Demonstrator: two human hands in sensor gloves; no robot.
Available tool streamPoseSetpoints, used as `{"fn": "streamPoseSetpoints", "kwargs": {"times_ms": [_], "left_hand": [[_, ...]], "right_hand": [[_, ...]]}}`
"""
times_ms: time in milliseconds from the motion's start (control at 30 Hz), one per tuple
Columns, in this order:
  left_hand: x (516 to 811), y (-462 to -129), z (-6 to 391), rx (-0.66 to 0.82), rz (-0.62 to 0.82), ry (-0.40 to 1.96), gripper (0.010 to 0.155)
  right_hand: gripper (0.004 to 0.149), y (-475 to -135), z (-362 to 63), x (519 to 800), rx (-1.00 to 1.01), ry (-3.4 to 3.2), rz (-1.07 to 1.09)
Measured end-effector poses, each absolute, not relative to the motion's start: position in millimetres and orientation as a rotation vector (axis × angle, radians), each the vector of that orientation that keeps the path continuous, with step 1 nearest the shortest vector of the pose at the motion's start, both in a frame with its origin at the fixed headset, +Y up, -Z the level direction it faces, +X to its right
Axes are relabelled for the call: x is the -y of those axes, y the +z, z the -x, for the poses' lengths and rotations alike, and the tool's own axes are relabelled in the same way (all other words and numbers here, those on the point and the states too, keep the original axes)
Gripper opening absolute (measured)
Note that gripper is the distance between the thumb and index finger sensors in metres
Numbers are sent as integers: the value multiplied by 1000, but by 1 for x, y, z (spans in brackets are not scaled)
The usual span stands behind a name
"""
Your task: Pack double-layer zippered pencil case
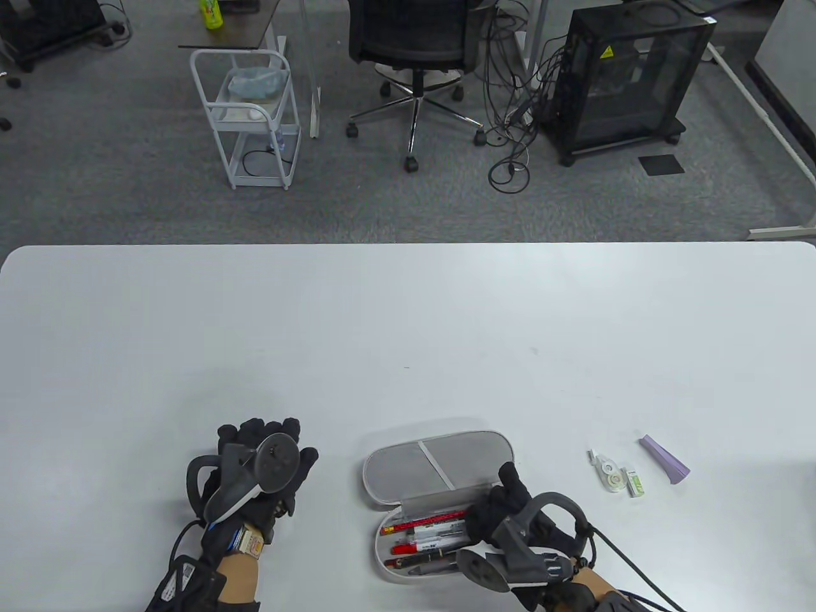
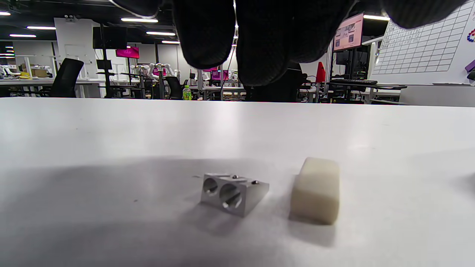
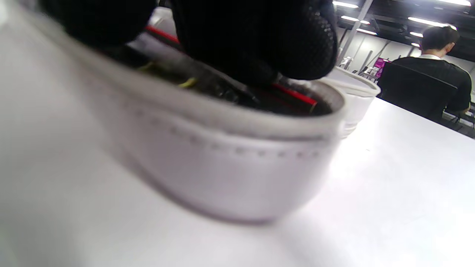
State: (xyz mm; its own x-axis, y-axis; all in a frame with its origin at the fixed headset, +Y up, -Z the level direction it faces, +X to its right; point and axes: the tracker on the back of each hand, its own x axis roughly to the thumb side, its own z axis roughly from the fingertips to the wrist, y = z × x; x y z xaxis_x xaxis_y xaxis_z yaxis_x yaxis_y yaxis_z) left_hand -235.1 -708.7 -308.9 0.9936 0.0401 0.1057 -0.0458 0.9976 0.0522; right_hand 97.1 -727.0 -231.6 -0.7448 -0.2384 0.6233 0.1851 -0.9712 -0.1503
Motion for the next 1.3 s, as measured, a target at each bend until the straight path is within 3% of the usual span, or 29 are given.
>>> {"fn": "streamPoseSetpoints", "kwargs": {"times_ms": [67, 200, 267, 333, 500, 600, 733, 900, 967, 1167, 1300], "left_hand": [[708, -309, 236, 102, -53, 43, 63], [708, -308, 237, 100, -54, 53, 63], [708, -309, 237, 101, -58, 57, 63], [709, -309, 237, 103, -54, 55, 63], [711, -310, 235, 124, -49, 55, 62], [710, -309, 234, 140, -79, 64, 61], [711, -309, 233, 149, -83, 64, 61], [712, -309, 232, 156, -69, 57, 61], [713, -309, 231, 158, -70, 64, 61], [710, -305, 219, 231, -142, 68, 60], [706, -298, 203, 333, -201, 90, 59]], "right_hand": [[63, -242, -116, 714, -223, -2845, 892], [65, -273, -194, 691, -402, -3057, 330], [69, -288, -252, 695, -278, -3128, -115], [73, -295, -295, 709, -187, -3124, -420], [69, -298, -352, 740, 20, -3086, -830], [70, -298, -363, 752, 197, -2999, -933], [56, -298, -366, 754, 123, -3039, -946], [53, -293, -365, 741, 72, -3237, -880], [53, -293, -354, 730, -48, -3411, -731], [52, -289, -252, 696, -219, -3544, 102], [52, -278, -182, 694, -97, -3369, 397]]}}
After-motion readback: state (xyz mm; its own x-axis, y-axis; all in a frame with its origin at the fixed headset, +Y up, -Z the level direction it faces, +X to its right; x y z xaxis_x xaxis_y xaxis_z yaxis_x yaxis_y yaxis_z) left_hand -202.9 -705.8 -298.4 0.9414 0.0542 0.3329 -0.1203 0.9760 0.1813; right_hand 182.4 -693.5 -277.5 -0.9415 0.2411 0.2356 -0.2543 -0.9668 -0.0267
